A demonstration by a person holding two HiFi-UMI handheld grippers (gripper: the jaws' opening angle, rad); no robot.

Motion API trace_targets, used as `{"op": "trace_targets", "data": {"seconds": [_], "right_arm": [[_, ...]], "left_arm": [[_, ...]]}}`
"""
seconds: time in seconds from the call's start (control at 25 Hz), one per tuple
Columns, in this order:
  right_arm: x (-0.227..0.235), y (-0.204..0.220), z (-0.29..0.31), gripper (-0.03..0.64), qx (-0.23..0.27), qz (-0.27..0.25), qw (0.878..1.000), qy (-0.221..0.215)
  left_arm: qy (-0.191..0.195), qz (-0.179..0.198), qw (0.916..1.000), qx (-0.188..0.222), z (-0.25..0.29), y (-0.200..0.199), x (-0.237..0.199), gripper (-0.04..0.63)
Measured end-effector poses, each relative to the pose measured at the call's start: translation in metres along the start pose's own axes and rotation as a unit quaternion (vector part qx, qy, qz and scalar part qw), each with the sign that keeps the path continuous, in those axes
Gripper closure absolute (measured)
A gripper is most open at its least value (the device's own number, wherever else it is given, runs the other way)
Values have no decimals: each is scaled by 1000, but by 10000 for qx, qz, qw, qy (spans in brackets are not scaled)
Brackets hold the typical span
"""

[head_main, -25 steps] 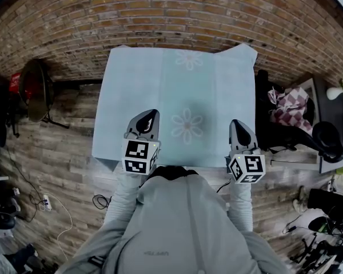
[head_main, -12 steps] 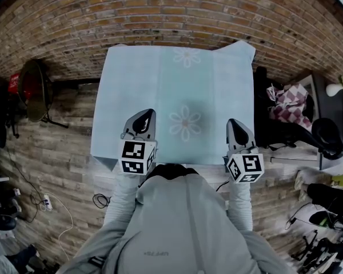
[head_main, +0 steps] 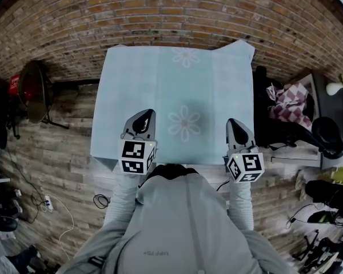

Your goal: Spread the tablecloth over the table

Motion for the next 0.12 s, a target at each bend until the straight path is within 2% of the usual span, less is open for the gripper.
{"op": "trace_targets", "data": {"seconds": [0.12], "right_arm": [[0,1,0,595,18,22,10000,-13]], "left_arm": [[-13,-15,10000,-5,1,1,1,570]]}}
Point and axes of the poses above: the fingertips, and each gripper's own axes: z forward along the fingers, x to its right, y out of its underside, the point moved 3 cm from there along -z, backward along the fingers, and after that the axes turned 13 degrees about -y, right-handed, at the moved point
